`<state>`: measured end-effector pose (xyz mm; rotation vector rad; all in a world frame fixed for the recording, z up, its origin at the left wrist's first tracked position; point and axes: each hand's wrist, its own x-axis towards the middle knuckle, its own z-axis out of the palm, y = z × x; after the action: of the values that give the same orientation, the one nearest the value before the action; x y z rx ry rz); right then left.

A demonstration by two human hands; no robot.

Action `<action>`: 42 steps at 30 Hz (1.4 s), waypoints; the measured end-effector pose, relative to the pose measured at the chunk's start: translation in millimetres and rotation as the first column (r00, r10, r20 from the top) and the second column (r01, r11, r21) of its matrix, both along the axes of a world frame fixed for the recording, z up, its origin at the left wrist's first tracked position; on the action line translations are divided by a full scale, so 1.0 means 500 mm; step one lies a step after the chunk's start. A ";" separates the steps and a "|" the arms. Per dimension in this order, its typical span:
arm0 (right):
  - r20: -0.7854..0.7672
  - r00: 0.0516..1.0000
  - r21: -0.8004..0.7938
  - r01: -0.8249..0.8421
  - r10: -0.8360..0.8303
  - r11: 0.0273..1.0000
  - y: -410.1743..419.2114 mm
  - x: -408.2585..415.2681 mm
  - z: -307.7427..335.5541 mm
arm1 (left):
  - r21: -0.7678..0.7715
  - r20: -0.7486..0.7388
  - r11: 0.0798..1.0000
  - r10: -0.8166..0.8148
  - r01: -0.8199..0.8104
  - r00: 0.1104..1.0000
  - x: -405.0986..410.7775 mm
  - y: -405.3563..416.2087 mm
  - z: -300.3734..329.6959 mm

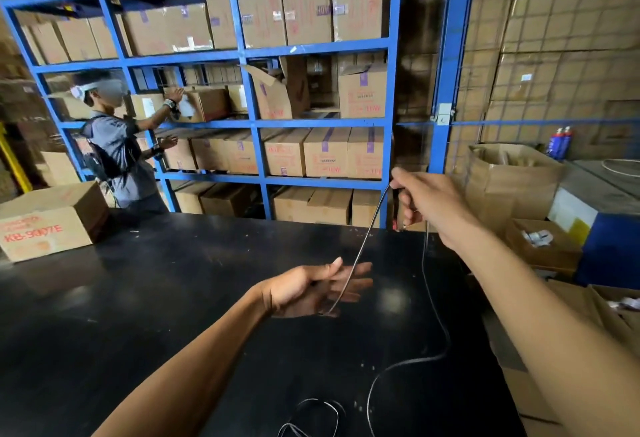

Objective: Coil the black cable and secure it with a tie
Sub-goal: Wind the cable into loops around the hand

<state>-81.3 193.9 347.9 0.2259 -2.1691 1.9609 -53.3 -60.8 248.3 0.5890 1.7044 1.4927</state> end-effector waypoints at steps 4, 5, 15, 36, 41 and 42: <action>-0.123 0.977 0.301 0.202 -0.172 0.932 -0.017 -0.038 -0.025 | 0.127 0.136 0.984 -0.142 0.125 0.981 0.019 0.025 0.033; -0.151 0.973 0.331 0.214 -0.173 0.919 -0.020 -0.041 -0.031 | 0.157 0.163 0.976 -0.173 0.148 0.971 0.023 0.030 0.039; -0.135 0.990 0.428 0.105 -0.051 0.898 0.000 -0.034 -0.018 | 0.406 0.237 0.872 0.187 -0.272 0.953 0.013 0.028 0.042; -0.524 0.846 0.569 0.436 -0.100 0.697 0.021 -0.044 0.044 | 0.236 0.189 0.971 -0.006 -0.040 0.982 0.002 0.031 0.016; -0.252 0.968 0.596 0.158 -0.003 0.787 0.002 -0.065 0.001 | 0.343 0.128 0.932 -0.169 0.116 0.977 0.021 0.062 0.060; -0.178 0.983 0.595 0.070 0.046 0.801 -0.001 -0.062 -0.015 | 0.398 0.105 0.907 -0.192 0.136 0.976 0.024 0.064 0.071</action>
<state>-112.2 193.3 340.3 0.4653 -2.5779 1.1174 -41.5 -28.9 283.8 0.7925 1.2212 1.7172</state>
